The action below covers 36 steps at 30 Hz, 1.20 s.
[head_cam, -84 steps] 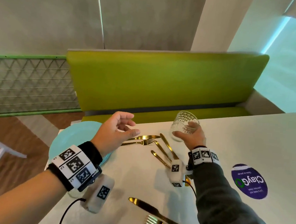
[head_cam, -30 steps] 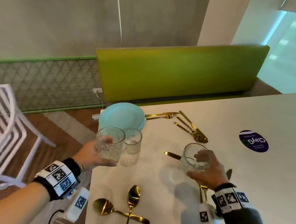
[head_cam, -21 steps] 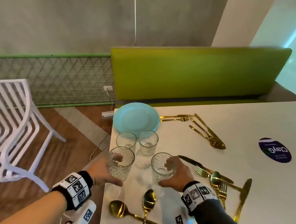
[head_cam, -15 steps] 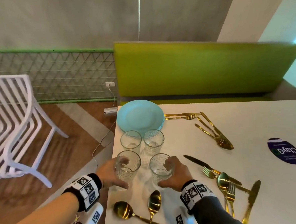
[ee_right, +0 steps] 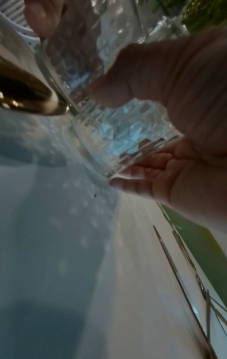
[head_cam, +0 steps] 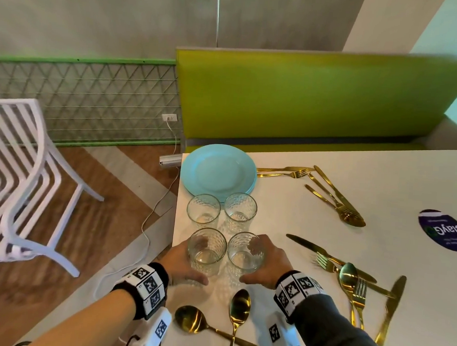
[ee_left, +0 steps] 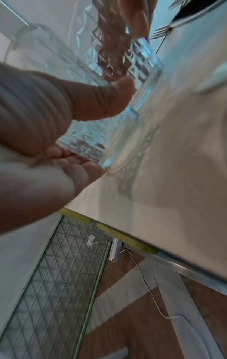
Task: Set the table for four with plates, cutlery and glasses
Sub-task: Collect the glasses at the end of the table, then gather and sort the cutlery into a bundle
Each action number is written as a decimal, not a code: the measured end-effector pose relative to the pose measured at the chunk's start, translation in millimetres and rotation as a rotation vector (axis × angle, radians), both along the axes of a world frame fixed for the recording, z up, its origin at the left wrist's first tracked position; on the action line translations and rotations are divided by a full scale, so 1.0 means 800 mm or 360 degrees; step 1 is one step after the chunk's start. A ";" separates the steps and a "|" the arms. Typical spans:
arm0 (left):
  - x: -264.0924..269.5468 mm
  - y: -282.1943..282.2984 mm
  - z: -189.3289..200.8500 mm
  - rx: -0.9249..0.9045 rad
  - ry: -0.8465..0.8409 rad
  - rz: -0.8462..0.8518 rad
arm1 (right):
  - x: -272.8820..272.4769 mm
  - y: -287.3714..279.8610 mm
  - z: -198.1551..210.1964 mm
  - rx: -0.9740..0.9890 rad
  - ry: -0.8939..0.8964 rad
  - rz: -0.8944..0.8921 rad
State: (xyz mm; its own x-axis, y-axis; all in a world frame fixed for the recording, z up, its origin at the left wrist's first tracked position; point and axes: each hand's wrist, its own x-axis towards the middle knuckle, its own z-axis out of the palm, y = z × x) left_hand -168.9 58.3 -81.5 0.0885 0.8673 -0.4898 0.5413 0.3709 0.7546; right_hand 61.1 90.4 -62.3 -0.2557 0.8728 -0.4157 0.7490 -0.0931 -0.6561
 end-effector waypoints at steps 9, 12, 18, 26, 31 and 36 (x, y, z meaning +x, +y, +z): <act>0.002 0.004 0.000 0.0027 -0.0038 0.0071 | 0.003 0.003 0.006 -0.0046 -0.0043 -0.0017; 0.002 0.002 0.007 0.0008 -0.0022 0.0053 | 0.003 0.001 0.009 -0.0055 -0.0068 -0.0049; -0.015 -0.010 0.032 0.0017 0.0168 0.0085 | 0.012 -0.021 0.029 -0.0104 -0.0248 -0.0168; -0.039 -0.054 0.055 0.0423 0.0180 0.0514 | -0.017 -0.153 0.006 -0.0337 -0.0830 0.0309; -0.012 -0.069 0.070 0.0556 0.0093 0.0451 | -0.038 -0.179 -0.012 -0.0129 -0.0711 0.0069; 0.016 -0.079 0.080 0.0619 0.0034 0.0330 | -0.035 -0.173 -0.012 -0.0122 -0.0574 -0.0228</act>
State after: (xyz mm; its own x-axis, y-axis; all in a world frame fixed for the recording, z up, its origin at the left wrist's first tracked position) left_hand -156.1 -4.7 -17.2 -0.1134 0.9859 -0.1233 0.5023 0.1640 0.8490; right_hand 33.1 -48.2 -71.7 0.0406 0.8520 -0.5220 0.9060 -0.2516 -0.3403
